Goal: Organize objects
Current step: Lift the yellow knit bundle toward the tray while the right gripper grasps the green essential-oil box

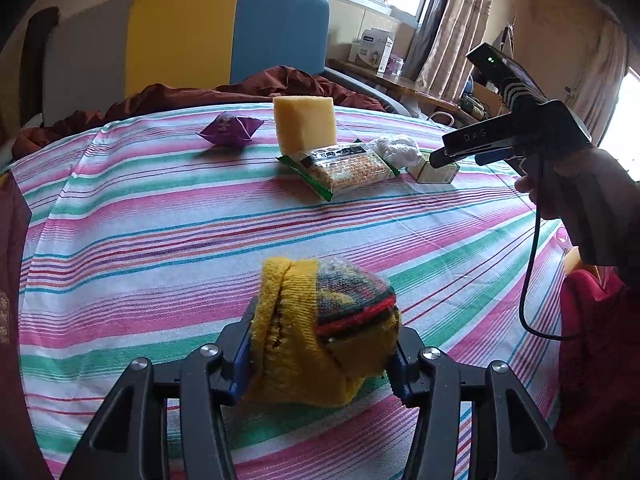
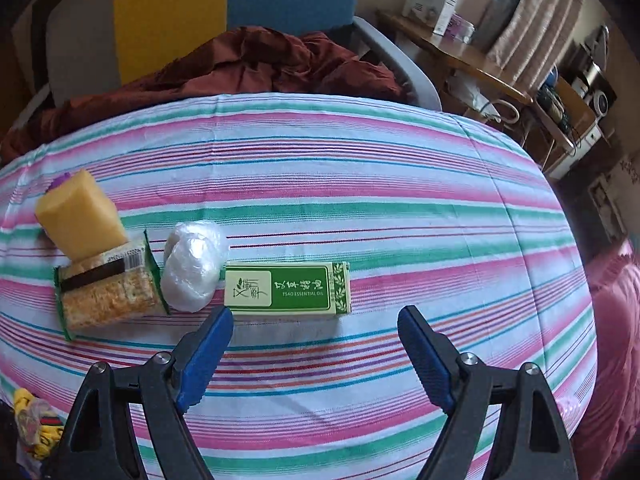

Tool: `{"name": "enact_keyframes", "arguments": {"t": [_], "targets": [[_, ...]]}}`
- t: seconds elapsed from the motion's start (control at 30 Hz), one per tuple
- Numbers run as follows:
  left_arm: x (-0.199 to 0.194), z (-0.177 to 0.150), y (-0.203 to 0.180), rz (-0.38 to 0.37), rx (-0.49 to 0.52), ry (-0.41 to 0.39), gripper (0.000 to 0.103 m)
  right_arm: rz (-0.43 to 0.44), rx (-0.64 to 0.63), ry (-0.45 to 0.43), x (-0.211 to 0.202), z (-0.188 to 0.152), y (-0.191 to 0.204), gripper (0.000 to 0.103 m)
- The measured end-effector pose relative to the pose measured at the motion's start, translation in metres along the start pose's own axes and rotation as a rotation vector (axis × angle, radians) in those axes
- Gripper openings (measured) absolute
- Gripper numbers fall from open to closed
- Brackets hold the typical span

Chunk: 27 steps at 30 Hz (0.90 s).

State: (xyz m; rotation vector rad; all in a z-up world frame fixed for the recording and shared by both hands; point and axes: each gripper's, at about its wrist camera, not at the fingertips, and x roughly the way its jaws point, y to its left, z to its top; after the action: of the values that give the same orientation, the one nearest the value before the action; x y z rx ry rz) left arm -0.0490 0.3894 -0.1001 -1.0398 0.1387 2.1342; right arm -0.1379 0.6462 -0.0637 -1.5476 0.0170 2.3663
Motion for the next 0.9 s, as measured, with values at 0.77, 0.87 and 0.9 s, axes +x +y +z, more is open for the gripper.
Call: {"name": "enact_keyframes", "arguments": {"t": [0.77,0.87,0.9], "targets": [[0.002,0.000,-0.001,0.003,0.008,0.002,0.058,0.040,-0.004,0.053,0.039,0.034,-0.008,0.086],[0.002,-0.001,-0.001,0.002,0.010,0.002,0.058,0.055,-0.044,0.095,0.044,0.031,-0.004,0.082],[0.002,-0.001,-0.001,0.002,0.011,0.003,0.058,0.068,-0.054,0.095,0.042,0.028,-0.002,0.076]]}}
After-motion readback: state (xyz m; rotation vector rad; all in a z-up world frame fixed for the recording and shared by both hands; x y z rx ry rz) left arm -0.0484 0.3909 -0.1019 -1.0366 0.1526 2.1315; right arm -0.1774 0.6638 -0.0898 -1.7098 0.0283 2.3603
